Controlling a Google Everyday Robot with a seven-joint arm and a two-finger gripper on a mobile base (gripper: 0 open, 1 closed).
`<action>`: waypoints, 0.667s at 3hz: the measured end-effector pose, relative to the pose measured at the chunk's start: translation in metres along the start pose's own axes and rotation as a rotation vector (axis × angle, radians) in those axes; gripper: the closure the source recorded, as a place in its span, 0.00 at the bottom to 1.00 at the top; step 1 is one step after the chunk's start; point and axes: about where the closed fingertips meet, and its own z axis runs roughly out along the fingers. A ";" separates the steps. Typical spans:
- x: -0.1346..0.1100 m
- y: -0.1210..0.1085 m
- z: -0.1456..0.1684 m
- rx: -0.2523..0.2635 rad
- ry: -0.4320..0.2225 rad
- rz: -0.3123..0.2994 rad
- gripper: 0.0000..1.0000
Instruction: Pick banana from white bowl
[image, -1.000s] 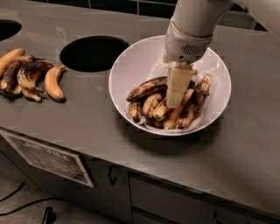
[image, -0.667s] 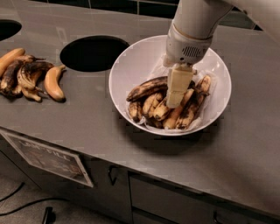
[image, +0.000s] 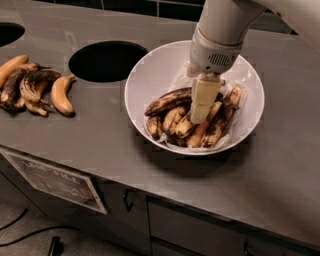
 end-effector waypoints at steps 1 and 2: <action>-0.003 -0.001 -0.005 0.009 0.006 -0.021 0.28; -0.007 -0.005 -0.007 0.014 0.009 -0.034 0.28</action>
Offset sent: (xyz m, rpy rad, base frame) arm -0.0012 -0.0016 -0.0095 -0.0035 0.0343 0.0094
